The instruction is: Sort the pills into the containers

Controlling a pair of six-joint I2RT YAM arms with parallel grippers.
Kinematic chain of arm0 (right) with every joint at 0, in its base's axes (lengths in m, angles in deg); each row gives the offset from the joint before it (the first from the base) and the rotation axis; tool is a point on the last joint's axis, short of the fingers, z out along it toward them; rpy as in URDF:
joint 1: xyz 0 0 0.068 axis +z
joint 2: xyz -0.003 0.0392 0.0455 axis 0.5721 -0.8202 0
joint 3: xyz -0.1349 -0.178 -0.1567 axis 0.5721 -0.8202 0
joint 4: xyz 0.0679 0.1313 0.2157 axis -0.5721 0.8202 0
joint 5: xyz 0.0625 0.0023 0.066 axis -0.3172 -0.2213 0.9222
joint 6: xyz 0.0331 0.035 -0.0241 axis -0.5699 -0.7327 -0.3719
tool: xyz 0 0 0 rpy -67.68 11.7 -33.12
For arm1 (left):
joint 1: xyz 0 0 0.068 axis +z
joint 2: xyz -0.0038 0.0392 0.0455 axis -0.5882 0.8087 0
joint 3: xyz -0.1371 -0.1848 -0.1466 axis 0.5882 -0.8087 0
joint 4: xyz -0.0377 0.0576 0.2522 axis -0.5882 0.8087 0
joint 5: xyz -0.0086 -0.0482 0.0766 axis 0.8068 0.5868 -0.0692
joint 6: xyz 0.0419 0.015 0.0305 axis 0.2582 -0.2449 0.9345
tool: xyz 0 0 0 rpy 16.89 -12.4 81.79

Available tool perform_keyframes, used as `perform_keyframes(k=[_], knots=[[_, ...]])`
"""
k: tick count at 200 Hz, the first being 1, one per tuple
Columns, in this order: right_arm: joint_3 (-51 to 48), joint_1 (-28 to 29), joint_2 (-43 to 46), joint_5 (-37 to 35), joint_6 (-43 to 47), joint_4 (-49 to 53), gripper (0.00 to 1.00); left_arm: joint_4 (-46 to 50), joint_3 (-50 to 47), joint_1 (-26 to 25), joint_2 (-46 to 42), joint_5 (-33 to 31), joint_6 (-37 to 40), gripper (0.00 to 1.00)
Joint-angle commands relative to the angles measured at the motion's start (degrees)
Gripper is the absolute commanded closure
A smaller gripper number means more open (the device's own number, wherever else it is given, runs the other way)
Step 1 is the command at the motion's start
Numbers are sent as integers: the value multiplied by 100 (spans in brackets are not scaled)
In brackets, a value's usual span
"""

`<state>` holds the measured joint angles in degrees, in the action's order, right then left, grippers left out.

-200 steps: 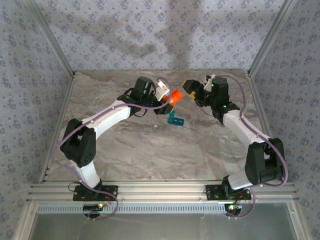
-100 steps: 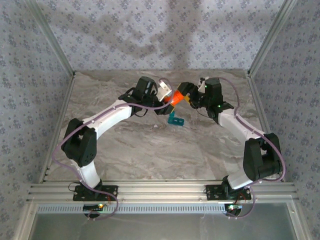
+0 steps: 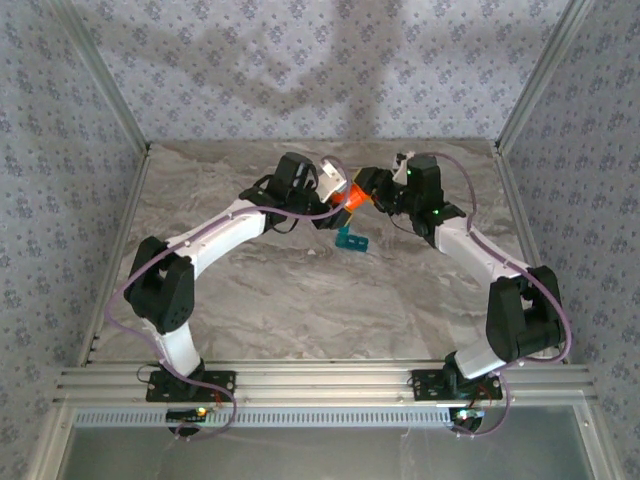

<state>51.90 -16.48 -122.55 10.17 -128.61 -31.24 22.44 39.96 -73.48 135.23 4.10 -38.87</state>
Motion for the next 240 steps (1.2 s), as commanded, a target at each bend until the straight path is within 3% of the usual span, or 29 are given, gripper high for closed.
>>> perform_keyframes(k=[1,31,52,75,100,117,140,173,240], knots=[[-148,-45,-2,142,107,-611,59,-226,133,37,-19,283,-105,100],[-771,-361,-115,855,341,-2618,60,-951,-83,388,-117,1540,-975,100],[-1113,-620,-377,1367,-154,-4130,57,-1553,-229,568,-143,2322,-1650,100],[-1125,-698,-548,1543,-595,-4697,33,-1498,-252,565,-211,2218,-1617,100],[-1064,-714,-325,1343,-427,-4029,25,-1075,-209,556,-268,1723,-1236,100],[-869,-720,-130,1087,-223,-2950,21,-797,-184,500,-304,1234,-932,100],[-639,-702,25,637,-194,-1732,18,-507,-136,401,-305,617,-561,100],[-375,-579,142,250,-211,-814,17,-136,-16,144,-239,-267,-15,100],[-57,-212,-25,-48,-85,-137,15,68,144,-109,-112,-627,304,100]])
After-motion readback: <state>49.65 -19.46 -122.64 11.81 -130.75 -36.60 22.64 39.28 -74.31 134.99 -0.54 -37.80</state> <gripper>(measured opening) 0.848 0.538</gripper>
